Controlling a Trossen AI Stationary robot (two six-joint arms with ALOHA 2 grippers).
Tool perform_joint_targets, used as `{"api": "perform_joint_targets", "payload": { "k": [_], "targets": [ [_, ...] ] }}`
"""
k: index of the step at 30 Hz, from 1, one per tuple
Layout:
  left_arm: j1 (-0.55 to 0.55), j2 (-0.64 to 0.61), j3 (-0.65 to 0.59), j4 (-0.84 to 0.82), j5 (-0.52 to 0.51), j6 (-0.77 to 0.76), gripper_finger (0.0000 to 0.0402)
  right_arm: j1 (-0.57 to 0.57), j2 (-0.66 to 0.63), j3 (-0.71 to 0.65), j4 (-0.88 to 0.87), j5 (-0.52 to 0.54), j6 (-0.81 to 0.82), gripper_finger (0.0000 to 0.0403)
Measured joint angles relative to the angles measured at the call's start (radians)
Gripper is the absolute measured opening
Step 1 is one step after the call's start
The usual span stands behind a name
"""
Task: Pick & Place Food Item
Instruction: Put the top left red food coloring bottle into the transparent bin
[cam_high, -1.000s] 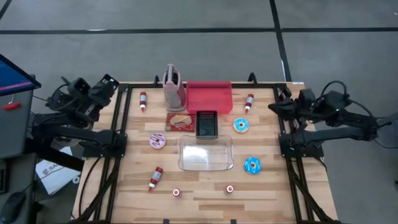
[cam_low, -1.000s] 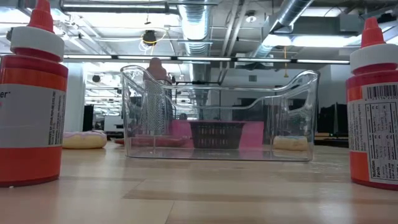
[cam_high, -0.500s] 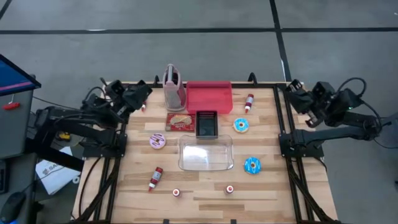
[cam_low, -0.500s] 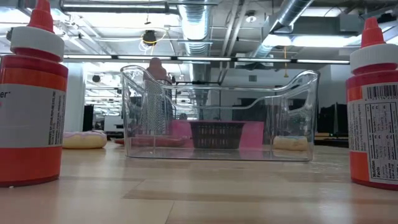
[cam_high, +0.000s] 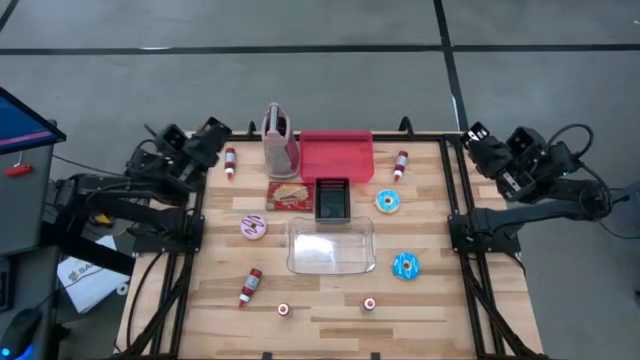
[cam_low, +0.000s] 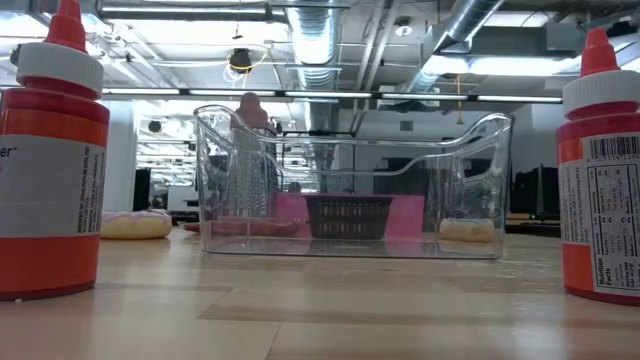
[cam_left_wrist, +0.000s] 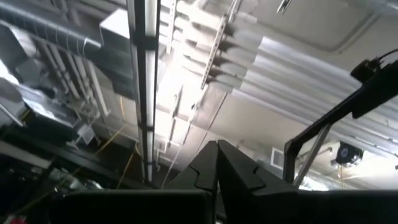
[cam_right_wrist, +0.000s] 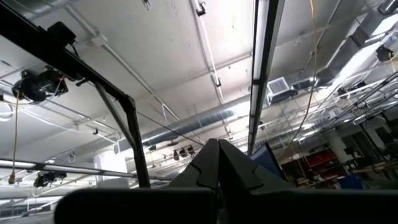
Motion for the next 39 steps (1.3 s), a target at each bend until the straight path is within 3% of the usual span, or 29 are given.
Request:
{"api": "perform_joint_targets", "payload": {
  "k": [12, 16, 20, 25, 27, 29, 31, 34, 35, 39],
  "targets": [
    [0.115, -0.157, 0.001, -0.337, 0.048, 0.119, 0.0012, -0.004, 0.014, 0.003, 0.05, 0.004, 0.037, 0.0],
    [0.135, -0.156, 0.041, -0.462, -0.026, 0.146, 0.0032, -0.022, -0.01, 0.047, -0.029, 0.029, 0.032, 0.0],
    [0.124, -0.134, 0.212, -0.912, -0.233, 0.271, 0.0063, -0.029, -0.013, 0.151, -0.192, 0.026, 0.031, 0.0],
    [0.081, 0.006, 0.55, -1.637, -0.637, 0.299, 0.0091, -0.029, 0.014, 0.346, -0.512, 0.09, 0.038, 0.002],
    [0.076, 0.068, 0.662, -1.917, -0.778, 0.175, 0.0099, -0.027, 0.034, 0.421, -0.639, 0.124, 0.044, 0.0039],
    [0.085, 0.116, 0.748, -2.149, -0.827, -0.008, 0.0105, -0.027, 0.049, 0.479, -0.745, 0.157, 0.052, 0.0058],
    [0.103, 0.156, 0.796, -2.374, -0.807, -0.208, 0.011, -0.027, 0.066, 0.52, -0.814, 0.184, 0.065, 0.0076],
    [0.126, 0.206, 0.801, -2.658, -0.67, -0.503, 0.0115, -0.027, 0.076, 0.552, -0.885, 0.213, 0.091, 0.0101],
    [0.131, 0.221, 0.787, -2.721, -0.623, -0.587, 0.0115, -0.027, 0.077, 0.56, -0.899, 0.218, 0.099, 0.0109],
    [0.136, 0.203, 0.635, -2.641, -0.513, -0.736, 0.0116, -0.027, 0.076, 0.574, -0.922, 0.237, 0.108, 0.0134]
  ]
}}
